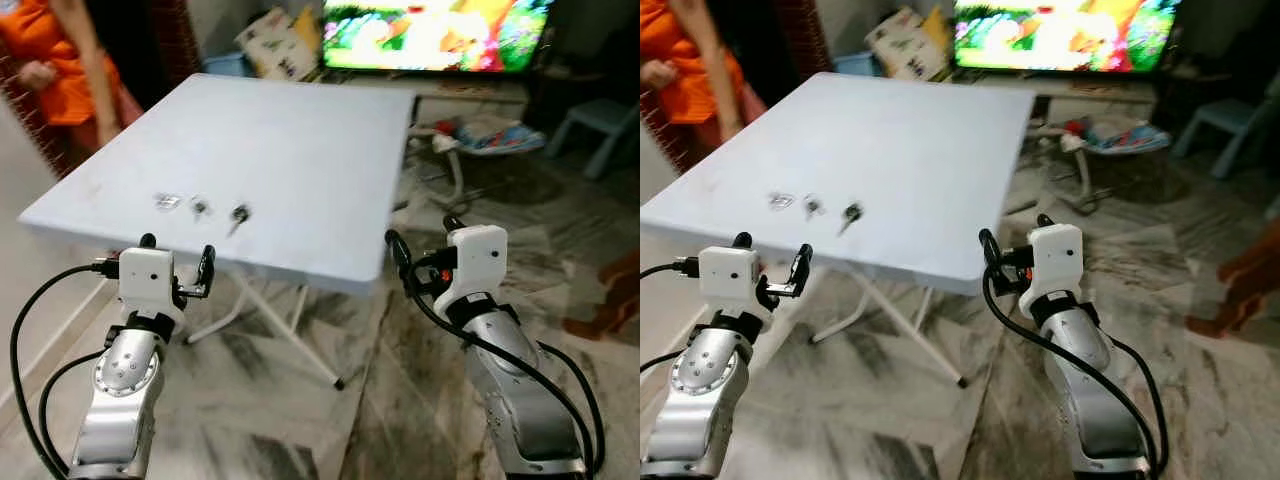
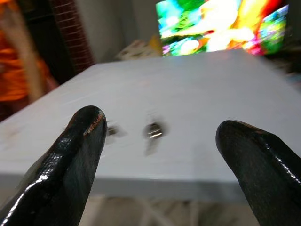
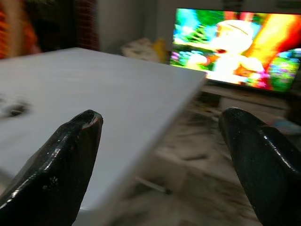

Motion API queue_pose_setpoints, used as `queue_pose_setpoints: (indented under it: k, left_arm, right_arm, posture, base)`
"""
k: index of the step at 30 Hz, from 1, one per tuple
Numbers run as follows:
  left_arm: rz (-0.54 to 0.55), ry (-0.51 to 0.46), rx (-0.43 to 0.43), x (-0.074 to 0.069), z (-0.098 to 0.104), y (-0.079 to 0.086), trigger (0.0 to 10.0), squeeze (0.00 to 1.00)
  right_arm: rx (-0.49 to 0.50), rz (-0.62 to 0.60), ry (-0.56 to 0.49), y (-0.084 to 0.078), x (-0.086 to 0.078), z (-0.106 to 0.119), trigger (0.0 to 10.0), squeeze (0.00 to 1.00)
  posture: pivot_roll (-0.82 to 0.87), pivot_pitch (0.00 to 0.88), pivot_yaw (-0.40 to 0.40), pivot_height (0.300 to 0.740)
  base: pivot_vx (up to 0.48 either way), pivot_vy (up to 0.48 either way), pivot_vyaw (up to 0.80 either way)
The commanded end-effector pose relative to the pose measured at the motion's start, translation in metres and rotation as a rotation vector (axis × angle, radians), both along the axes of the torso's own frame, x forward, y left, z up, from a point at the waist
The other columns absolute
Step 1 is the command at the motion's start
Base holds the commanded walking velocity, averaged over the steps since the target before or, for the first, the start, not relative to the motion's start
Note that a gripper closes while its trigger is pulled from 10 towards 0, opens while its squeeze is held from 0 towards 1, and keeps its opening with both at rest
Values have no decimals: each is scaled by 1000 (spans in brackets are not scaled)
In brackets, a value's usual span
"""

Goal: Hang keys on a hook

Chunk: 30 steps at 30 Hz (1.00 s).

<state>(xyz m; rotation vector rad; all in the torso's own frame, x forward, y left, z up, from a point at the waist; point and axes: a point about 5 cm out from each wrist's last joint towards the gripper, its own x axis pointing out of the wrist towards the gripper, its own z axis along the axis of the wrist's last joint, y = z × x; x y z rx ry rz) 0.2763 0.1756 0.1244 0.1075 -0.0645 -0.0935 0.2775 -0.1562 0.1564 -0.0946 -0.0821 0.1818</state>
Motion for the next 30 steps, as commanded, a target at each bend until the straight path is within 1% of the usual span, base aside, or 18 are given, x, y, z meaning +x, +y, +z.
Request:
queue_pose_setpoints:
  k: [1,10,12,18,26,28,30]
  left_arm:
    - [39,-10,19,0,4,15,10000,0]
    - [48,-5,20,0,4,15,10000,0]
    - [99,1,26,1,2,18,10000,0]
    - [152,0,40,1,2,21,10000,0]
    - [155,1,56,-1,1,19,10000,0]
    - [148,1,35,0,2,18,10000,0]
    - [145,-1,33,0,2,18,10000,0]
  right_arm:
    - [17,50,-39,15,1,10,10000,0]
    - [20,56,-37,15,2,10,10000,0]
    - [20,61,-38,16,2,9,10000,0]
    - [26,62,-38,17,3,10,10000,0]
    - [36,55,-41,16,4,12,10000,0]
    - [31,57,-45,16,5,12,10000,0]
    - [21,61,-39,17,6,12,10000,0]
  posture:
    - [-49,0,34,740]
    - [-47,0,34,740]
    - [-46,0,34,740]
    - [-42,0,33,740]
    - [-41,0,31,740]
    - [-40,0,32,740]
    - [-40,0,32,740]
  base:
    - [398,270,0]
    - [386,279,0]
    - [0,0,0]
    - [0,0,0]
    - [0,0,0]
    - [0,0,0]
    - [0,0,0]
